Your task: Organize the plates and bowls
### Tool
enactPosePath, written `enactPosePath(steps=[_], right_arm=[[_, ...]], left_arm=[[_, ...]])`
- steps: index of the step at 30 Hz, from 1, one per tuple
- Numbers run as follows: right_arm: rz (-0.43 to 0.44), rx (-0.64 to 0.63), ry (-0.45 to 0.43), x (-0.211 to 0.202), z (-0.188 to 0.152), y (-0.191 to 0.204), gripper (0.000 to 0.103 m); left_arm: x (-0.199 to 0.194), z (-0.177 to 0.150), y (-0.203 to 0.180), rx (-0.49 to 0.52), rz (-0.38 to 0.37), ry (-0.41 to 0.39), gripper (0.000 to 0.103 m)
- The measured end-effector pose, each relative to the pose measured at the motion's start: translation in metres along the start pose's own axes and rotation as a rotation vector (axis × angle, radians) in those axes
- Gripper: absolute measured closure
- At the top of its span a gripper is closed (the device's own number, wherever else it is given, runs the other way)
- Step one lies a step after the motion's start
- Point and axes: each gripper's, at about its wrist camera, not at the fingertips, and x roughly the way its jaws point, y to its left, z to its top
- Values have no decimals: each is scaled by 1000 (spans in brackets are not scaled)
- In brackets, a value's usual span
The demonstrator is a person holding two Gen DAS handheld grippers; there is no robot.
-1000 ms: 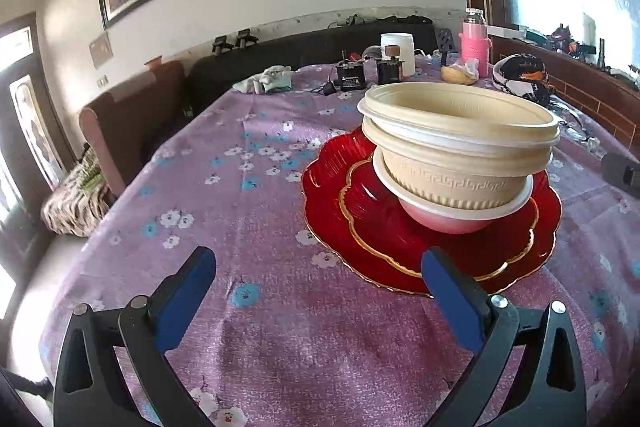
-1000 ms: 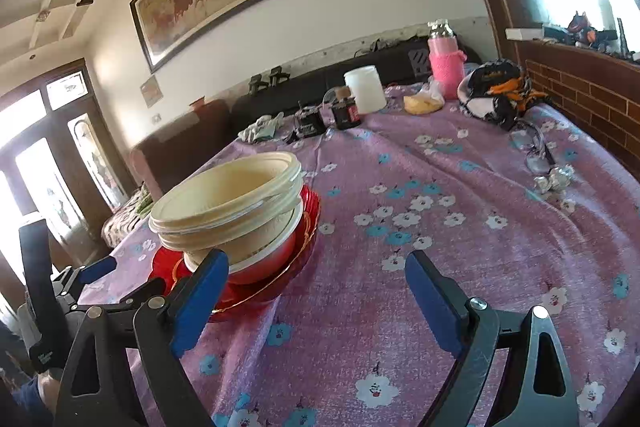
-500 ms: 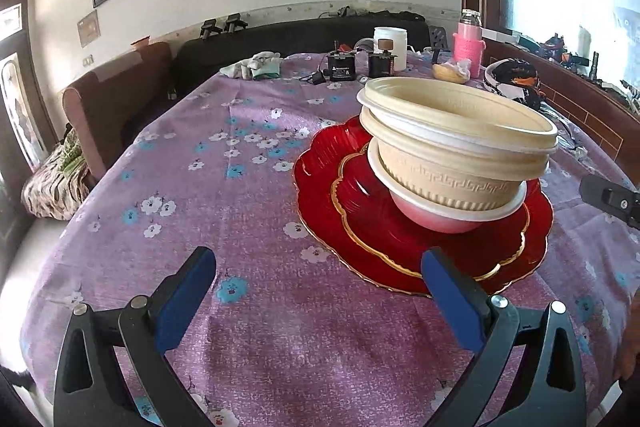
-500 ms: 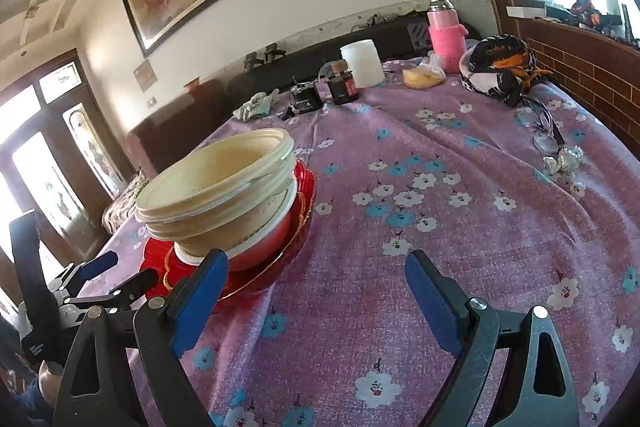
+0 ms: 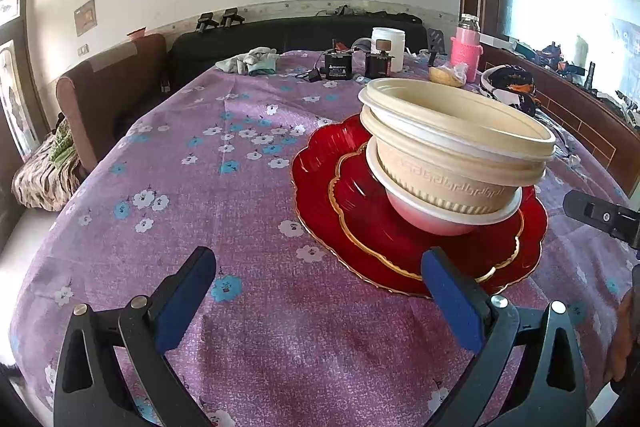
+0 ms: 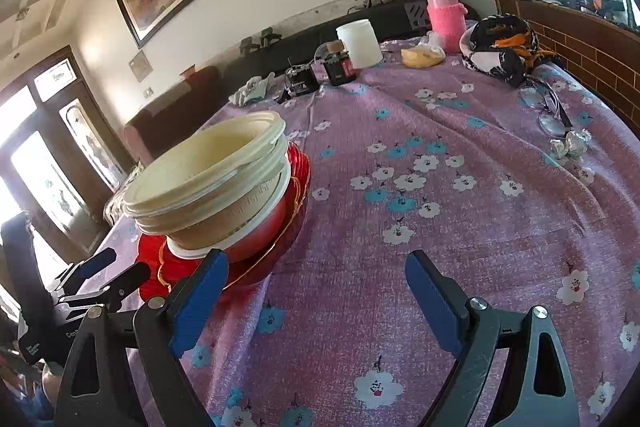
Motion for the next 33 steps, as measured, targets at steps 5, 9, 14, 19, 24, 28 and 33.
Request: enactPosePath(steps=[5, 9, 14, 19, 24, 28, 33], right_arm=[[0, 11, 13, 3, 0, -2, 10], [-1, 18, 33, 6, 1, -3, 10], [-5, 27, 49, 10, 3, -6, 10], [-13, 39, 64, 13, 4, -8, 10], [-12, 39, 69, 14, 4, -8, 10], [-10, 40, 68, 14, 4, -9, 10], [-4, 35, 54, 12, 4, -8, 10]], left_arm=[[2, 0, 4, -18, -19, 7, 0], [2, 1, 8, -37, -39, 10, 0], [2, 0, 11, -53, -59, 13, 0], [2, 0, 10, -49, -64, 14, 0], [3, 1, 11, -51, -60, 20, 0], [4, 1, 9, -45, -42, 25, 0], [4, 1, 6, -37, -17, 28, 0]])
